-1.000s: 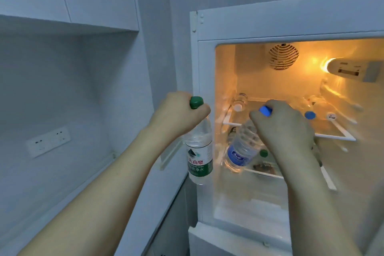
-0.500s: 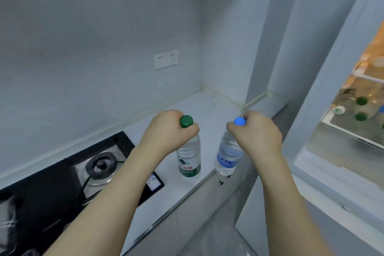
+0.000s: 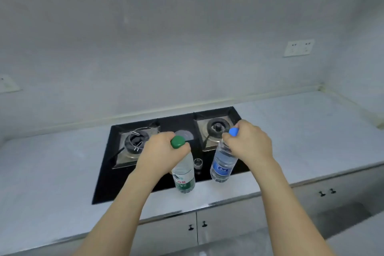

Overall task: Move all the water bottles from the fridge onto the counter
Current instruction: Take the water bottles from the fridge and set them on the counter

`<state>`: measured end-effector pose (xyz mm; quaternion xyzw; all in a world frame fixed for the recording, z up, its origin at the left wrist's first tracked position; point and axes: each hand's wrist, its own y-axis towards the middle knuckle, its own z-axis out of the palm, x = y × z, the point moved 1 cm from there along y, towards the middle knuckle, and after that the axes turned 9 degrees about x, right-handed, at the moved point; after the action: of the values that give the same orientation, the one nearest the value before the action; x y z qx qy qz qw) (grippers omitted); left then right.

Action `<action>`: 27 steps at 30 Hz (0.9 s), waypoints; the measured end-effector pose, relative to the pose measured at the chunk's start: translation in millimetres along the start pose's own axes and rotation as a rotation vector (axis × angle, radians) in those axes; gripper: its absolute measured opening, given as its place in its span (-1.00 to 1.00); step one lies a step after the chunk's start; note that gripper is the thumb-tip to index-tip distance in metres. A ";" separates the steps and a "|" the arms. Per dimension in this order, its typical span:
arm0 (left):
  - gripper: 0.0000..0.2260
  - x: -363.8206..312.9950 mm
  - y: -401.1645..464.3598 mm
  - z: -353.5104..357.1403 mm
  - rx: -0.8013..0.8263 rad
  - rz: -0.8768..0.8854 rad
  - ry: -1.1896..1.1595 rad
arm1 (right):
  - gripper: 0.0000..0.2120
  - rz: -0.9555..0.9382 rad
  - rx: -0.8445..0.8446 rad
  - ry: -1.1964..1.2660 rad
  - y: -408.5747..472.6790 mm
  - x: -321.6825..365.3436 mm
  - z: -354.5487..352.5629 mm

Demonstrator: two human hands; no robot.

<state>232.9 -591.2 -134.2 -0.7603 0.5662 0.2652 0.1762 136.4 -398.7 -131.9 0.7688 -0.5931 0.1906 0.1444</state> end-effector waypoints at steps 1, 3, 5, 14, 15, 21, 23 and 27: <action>-0.69 17.9 -9.1 -13.0 -0.026 -0.026 0.008 | -0.78 -0.043 0.011 0.003 -2.2 19.6 10.5; -0.70 50.6 -25.9 -36.0 -0.083 -0.096 0.011 | -0.77 -0.119 0.031 0.019 -7.3 56.6 28.5; -0.69 79.1 -41.5 -54.6 -0.141 -0.175 -0.008 | -0.77 -0.184 0.061 0.020 -11.1 90.7 45.4; -0.62 183.0 -97.4 -104.5 -0.326 -0.460 -0.064 | -0.76 -0.467 0.260 0.021 -17.9 219.9 131.9; -0.62 192.9 -100.3 -109.0 -0.336 -0.491 -0.061 | -0.76 -0.492 0.287 0.022 -17.6 232.1 139.0; -0.63 238.1 -103.2 -143.1 -0.436 -0.623 -0.018 | -0.78 -0.631 0.411 0.007 -0.9 301.9 180.3; -0.63 247.0 -102.0 -154.8 -0.451 -0.654 0.022 | -0.77 -0.671 0.441 0.000 5.0 318.0 189.0; -0.63 270.4 -86.9 -175.9 -0.529 -0.721 0.039 | -0.79 -0.779 0.486 0.011 28.7 352.2 213.2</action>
<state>410.7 -872.9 -159.8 -0.9328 0.1810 0.3082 0.0461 213.5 -803.3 -157.3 0.9450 -0.1972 0.2598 0.0238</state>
